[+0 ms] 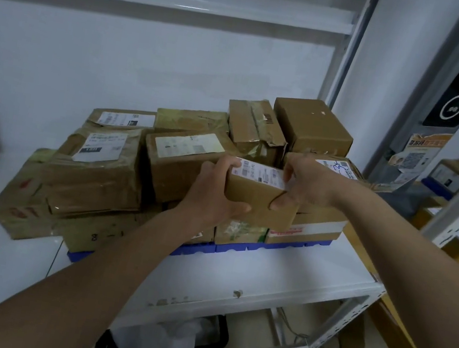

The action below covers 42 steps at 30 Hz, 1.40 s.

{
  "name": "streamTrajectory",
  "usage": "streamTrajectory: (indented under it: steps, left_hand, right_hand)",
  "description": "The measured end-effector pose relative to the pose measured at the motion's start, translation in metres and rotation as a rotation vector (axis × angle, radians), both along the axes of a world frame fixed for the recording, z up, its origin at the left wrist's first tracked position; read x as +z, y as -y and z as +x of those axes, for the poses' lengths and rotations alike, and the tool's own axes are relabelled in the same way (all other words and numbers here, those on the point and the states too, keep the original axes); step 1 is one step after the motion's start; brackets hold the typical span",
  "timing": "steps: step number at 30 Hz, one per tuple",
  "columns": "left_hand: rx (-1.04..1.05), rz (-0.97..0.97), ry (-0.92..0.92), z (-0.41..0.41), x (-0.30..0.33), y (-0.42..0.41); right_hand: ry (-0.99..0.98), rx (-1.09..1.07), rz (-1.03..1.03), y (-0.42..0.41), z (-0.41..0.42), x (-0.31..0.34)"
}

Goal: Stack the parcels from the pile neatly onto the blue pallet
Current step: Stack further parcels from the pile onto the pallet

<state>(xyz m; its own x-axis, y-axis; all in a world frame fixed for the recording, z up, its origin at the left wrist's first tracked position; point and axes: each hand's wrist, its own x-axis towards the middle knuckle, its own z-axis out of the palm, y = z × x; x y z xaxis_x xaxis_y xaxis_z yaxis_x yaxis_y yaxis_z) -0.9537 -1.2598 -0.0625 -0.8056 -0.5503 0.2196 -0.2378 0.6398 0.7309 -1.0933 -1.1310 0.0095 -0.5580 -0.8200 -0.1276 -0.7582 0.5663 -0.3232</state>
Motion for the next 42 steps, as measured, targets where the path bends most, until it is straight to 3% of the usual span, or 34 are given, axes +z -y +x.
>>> streamTrajectory:
  steps: [5, 10, 15, 17, 21, 25, 31, 42]
  left_hand:
    - [0.035, 0.007, -0.011, 0.005, 0.001, -0.002]
    - [-0.029, 0.010, 0.028, 0.009, 0.007, 0.004]
    - [-0.127, 0.153, 0.110, 0.024, 0.062, 0.038]
    - [-0.123, 0.081, 0.212, 0.026, 0.081, 0.061]
    - [-0.089, -0.264, 0.602, 0.010, 0.082, 0.097]
    - [-0.039, -0.319, 0.836, -0.009, 0.072, 0.105]
    - [-0.040, -0.292, 0.775, -0.026, 0.061, 0.120]
    - [-0.098, -0.378, 0.853, -0.024, 0.070, 0.129]
  right_hand:
    - [0.179, 0.074, 0.038, 0.011, 0.001, 0.002]
    - [0.144, 0.175, 0.140, 0.019, -0.002, 0.009]
    - [0.105, 0.187, 0.049, 0.017, -0.010, 0.019]
    - [0.022, 0.171, 0.029, 0.015, -0.012, 0.021]
    - [-0.068, 0.137, 0.052, 0.014, -0.010, 0.020]
    - [-0.090, 0.137, 0.092, 0.018, -0.006, 0.022]
    - [-0.095, 0.147, 0.156, 0.020, -0.006, 0.022]
    - [-0.070, 0.141, 0.244, 0.015, -0.017, 0.028]
